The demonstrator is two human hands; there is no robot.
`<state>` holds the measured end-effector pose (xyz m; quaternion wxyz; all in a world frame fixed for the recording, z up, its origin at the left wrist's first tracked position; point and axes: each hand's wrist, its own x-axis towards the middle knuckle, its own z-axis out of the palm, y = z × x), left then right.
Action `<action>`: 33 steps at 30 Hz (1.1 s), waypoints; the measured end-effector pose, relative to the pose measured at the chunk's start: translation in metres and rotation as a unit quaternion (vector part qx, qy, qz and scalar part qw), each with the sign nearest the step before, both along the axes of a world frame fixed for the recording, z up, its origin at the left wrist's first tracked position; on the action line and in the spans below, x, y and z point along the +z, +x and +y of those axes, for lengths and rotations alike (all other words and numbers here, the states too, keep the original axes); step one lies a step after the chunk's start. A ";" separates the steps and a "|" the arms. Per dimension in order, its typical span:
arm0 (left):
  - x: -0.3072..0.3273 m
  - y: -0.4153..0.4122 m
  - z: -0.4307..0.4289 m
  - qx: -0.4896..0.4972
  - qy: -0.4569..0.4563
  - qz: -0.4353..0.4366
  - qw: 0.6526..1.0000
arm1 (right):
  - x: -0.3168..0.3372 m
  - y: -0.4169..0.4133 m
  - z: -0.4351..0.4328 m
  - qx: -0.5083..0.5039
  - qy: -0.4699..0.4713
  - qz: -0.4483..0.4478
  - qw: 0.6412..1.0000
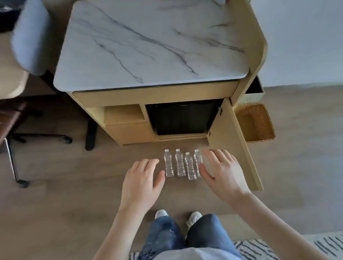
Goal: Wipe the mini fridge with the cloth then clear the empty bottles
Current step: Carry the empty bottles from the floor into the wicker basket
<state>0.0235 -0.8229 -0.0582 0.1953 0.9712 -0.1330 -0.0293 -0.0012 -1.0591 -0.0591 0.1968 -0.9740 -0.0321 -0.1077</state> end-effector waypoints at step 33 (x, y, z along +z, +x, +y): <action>-0.811 0.152 0.017 -0.036 -0.006 0.061 0.997 | -0.826 0.134 0.008 0.030 -0.053 0.114 0.992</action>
